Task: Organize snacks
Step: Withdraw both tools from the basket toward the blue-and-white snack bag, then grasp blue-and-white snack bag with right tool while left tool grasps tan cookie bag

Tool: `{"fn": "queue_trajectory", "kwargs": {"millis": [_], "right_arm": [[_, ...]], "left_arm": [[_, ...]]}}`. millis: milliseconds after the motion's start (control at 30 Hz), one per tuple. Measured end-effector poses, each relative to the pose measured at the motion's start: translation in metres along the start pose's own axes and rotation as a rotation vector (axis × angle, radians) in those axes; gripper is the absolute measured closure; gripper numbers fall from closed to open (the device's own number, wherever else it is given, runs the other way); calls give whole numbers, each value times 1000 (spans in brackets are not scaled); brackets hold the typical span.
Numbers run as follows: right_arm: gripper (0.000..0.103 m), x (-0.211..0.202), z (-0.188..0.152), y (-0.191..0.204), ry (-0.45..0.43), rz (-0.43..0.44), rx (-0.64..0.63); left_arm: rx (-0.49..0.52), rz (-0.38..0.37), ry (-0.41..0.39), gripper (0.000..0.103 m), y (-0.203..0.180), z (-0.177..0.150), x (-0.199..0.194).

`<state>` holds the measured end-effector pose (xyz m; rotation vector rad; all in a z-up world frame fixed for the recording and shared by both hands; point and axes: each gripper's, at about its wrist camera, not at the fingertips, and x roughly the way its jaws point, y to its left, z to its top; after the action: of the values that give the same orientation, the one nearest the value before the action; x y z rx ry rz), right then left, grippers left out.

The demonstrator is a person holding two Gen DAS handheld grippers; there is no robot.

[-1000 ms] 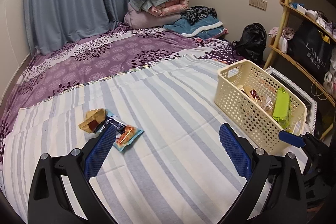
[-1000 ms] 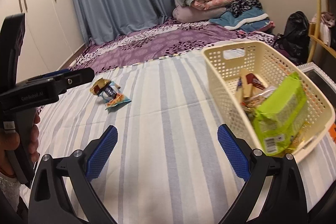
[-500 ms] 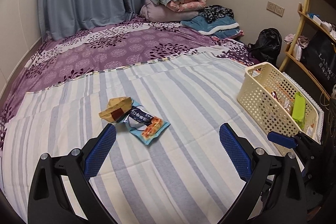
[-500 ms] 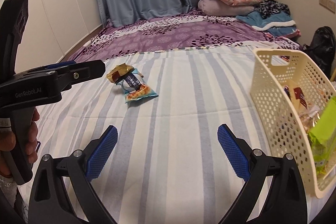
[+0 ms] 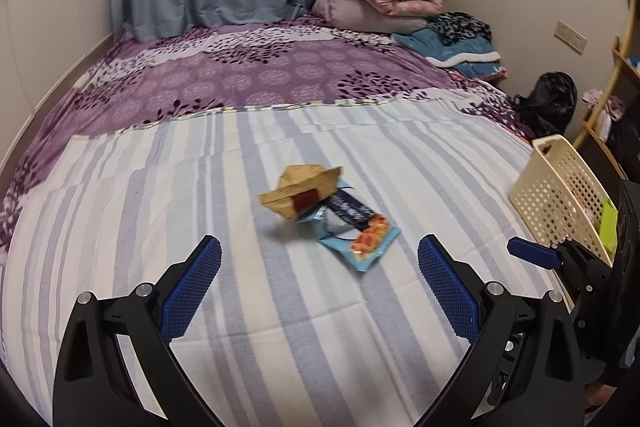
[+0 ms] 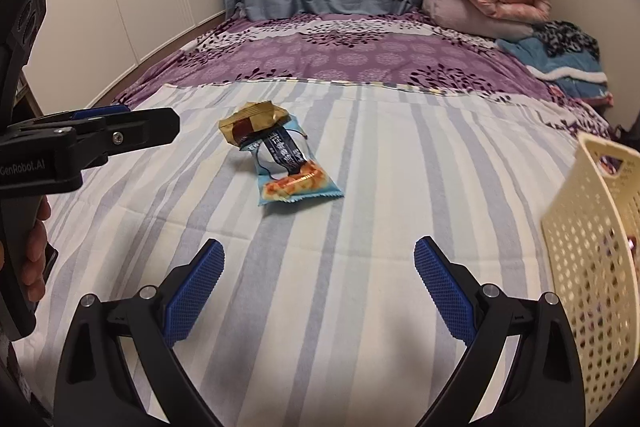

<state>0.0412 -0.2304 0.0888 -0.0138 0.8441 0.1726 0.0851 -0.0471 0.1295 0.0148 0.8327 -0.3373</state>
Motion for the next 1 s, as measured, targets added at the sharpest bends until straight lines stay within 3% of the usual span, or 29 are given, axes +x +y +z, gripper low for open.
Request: {"fn": "queue_trajectory", "kwargs": {"millis": [400, 767, 1000], "right_arm": [[8, 67, 37, 23, 41, 26, -80], [8, 141, 61, 39, 123, -9, -146], [11, 158, 65, 36, 146, 18, -104]], "left_arm": [[-127, 62, 32, 3, 69, -8, 15], [-150, 80, 73, 3, 89, -19, 33], [-154, 73, 87, 3, 91, -18, 46]]}}
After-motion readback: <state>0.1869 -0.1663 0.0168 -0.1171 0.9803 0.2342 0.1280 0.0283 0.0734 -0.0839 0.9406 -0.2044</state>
